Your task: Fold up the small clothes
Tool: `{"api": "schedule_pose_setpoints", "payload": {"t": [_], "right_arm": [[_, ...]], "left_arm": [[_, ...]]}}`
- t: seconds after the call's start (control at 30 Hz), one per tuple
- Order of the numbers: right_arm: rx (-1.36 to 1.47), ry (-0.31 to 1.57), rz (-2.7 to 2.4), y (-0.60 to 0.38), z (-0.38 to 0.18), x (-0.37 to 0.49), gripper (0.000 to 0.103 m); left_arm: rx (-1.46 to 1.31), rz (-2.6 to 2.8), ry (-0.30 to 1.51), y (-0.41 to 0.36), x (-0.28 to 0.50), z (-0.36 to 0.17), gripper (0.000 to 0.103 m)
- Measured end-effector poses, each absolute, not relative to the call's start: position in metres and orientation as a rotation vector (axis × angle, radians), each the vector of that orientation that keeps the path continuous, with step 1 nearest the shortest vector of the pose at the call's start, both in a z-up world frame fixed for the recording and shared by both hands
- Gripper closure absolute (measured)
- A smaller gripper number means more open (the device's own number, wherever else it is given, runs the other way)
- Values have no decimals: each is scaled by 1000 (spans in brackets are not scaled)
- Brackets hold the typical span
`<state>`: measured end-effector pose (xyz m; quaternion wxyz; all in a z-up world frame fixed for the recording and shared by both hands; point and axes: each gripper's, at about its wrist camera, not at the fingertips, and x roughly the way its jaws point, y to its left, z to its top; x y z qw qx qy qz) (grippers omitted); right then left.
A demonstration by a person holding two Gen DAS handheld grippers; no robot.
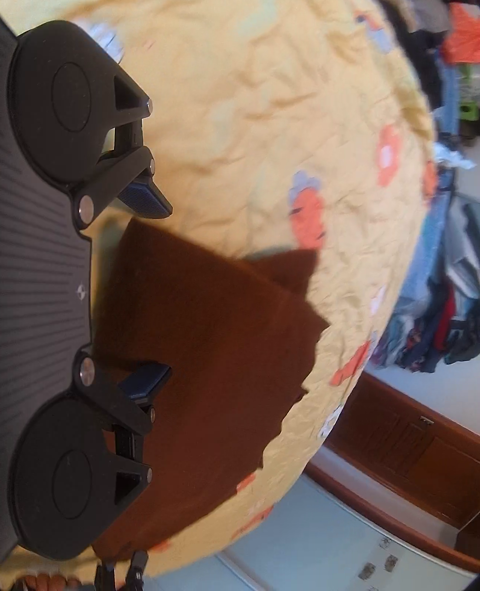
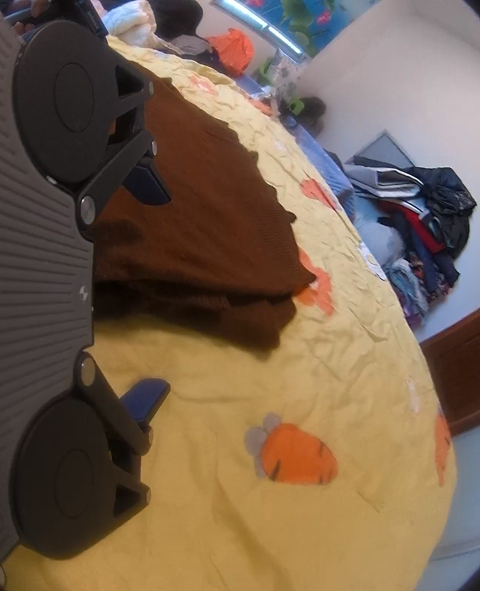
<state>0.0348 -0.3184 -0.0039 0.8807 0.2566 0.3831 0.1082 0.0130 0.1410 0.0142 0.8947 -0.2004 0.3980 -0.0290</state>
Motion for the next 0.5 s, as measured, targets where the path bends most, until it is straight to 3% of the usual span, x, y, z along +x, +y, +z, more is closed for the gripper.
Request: {"api": "schedule_pose_setpoints", "payload": {"t": [0.13,0.3,0.37,0.43,0.47,0.5], "right_arm": [[563,824,293,-311,-2,35,3],[536,871,335,-306,2,32,15],[543,886,360,-305,0,27,18],[532,880,372,-302,-1,23,22],[527,884,377,-301,-1,23,43],[539,907,389,-300,-3,26,75]], "left_arm": [[-463,-87,828,139,13,13,18],[-575,-149,856,144,13,12,20],[-550,-142,851,141,11,12,29],[-536,-128,856,139,12,10,65],[-534,-117,862,139,14,9,72],[-538,-106,868,140,16,8,85]]}}
